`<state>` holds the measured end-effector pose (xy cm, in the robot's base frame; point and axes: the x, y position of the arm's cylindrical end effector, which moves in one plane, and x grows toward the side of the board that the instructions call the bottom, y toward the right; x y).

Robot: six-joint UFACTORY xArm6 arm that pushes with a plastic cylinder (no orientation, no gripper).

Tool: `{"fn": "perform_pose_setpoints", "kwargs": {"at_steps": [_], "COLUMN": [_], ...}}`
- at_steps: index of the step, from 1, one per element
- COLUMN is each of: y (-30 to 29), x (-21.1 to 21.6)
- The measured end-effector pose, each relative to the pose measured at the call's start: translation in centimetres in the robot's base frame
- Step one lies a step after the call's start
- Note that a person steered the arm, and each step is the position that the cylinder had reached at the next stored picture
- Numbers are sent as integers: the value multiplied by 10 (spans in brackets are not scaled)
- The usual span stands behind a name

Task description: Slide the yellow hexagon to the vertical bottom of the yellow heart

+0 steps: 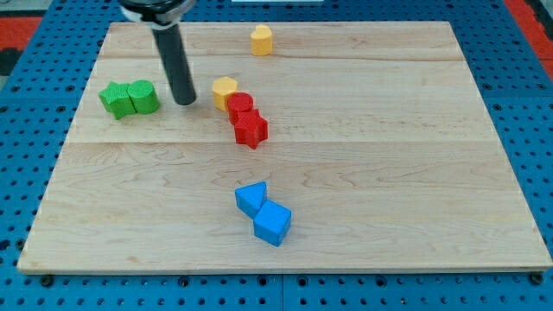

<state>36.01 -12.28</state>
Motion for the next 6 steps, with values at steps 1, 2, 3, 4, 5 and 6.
{"fn": "perform_pose_setpoints", "kwargs": {"at_steps": [1, 2, 3, 4, 5, 6], "y": [38, 48, 49, 55, 39, 47], "x": [-7, -13, -25, -11, 15, 38]}}
